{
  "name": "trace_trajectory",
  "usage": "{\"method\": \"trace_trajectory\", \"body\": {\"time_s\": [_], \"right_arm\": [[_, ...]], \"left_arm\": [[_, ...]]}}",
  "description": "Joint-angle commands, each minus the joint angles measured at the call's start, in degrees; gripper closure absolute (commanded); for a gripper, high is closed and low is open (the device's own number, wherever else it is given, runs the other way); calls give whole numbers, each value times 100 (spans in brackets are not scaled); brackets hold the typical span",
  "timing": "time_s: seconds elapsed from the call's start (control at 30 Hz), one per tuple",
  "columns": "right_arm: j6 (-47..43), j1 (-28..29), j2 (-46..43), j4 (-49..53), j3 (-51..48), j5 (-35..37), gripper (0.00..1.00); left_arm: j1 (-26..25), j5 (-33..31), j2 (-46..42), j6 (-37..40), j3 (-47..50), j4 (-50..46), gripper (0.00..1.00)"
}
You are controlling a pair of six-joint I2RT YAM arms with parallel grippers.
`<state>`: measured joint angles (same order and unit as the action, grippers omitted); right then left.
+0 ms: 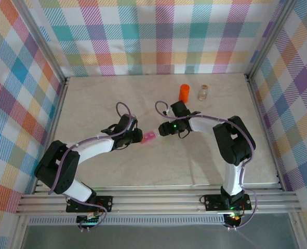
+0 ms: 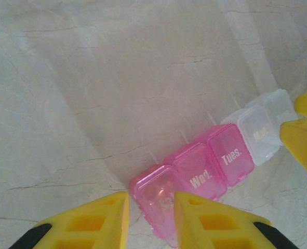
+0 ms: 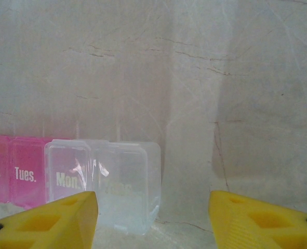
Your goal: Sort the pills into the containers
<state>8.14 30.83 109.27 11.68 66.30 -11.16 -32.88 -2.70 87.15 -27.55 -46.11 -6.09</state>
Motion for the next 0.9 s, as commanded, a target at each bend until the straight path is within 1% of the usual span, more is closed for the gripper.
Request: {"method": "trace_trajectory", "body": {"time_s": [0.0,0.17,0.3,0.63,0.77,0.87], "right_arm": [[27,34,95,121,-107,-42,40],[-4,28,94,151,-126,-63,40],[-7,34,107,150,-128,-71,40],[22,28,173,140,-92,-149,40],[3,30,199,146,-91,-167,40],[-18,35,208,152,-91,-164,40]], "left_arm": [[1,-133,177,85,-149,-214,71],[1,40,402,-9,-123,12,71],[-4,166,416,-54,-100,134,71],[-4,105,495,54,-191,-4,70],[1,238,480,93,-259,-24,66],[-1,268,447,92,-321,-80,65]]}}
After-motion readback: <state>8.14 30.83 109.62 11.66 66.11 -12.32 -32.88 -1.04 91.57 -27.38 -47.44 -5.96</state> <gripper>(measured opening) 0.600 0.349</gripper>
